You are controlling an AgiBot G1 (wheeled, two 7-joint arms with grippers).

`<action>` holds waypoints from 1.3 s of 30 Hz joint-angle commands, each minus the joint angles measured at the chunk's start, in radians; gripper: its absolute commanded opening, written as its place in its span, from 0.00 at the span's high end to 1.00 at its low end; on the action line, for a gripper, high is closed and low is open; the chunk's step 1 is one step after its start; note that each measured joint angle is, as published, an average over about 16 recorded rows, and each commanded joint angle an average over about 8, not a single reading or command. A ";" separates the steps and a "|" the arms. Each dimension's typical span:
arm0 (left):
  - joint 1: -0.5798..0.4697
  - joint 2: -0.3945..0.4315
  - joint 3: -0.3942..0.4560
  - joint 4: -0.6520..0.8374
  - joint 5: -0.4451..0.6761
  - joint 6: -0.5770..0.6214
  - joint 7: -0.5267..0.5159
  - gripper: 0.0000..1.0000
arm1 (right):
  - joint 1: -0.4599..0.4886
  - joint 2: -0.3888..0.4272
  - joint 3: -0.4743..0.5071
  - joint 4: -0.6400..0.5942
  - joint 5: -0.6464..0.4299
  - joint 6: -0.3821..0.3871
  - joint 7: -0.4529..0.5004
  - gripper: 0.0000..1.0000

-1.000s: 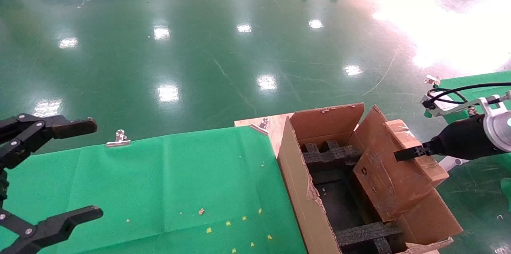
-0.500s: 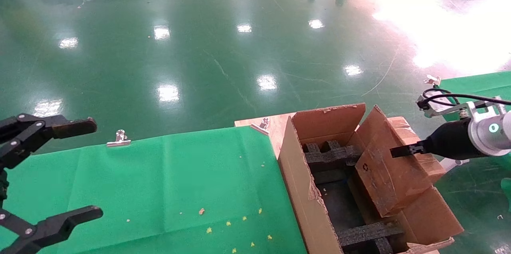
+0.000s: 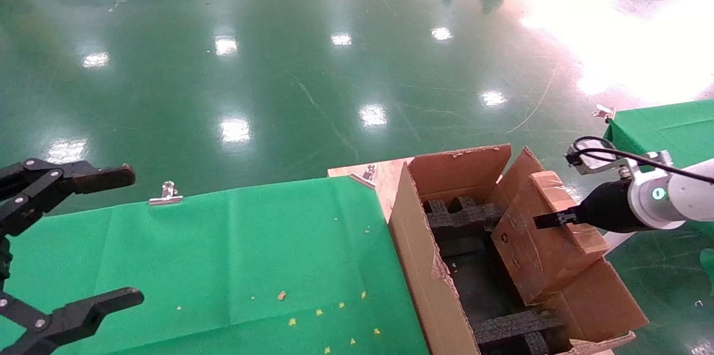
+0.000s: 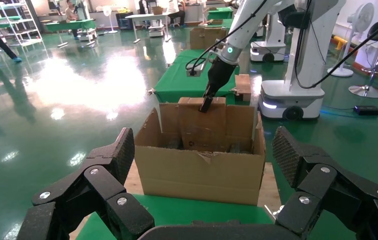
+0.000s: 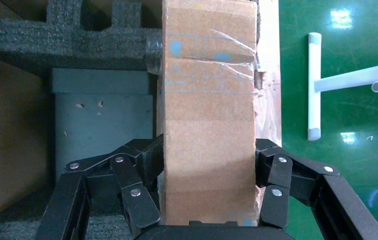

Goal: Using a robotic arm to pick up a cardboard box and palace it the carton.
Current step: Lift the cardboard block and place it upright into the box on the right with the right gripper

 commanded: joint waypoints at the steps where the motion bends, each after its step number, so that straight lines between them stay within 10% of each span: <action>1: 0.000 0.000 0.000 0.000 0.000 0.000 0.000 0.00 | -0.014 -0.009 -0.004 0.001 -0.005 0.014 0.015 1.00; 39: 0.000 0.000 0.000 0.000 0.000 0.000 0.000 0.00 | -0.299 -0.128 0.062 -0.144 0.125 0.124 -0.086 1.00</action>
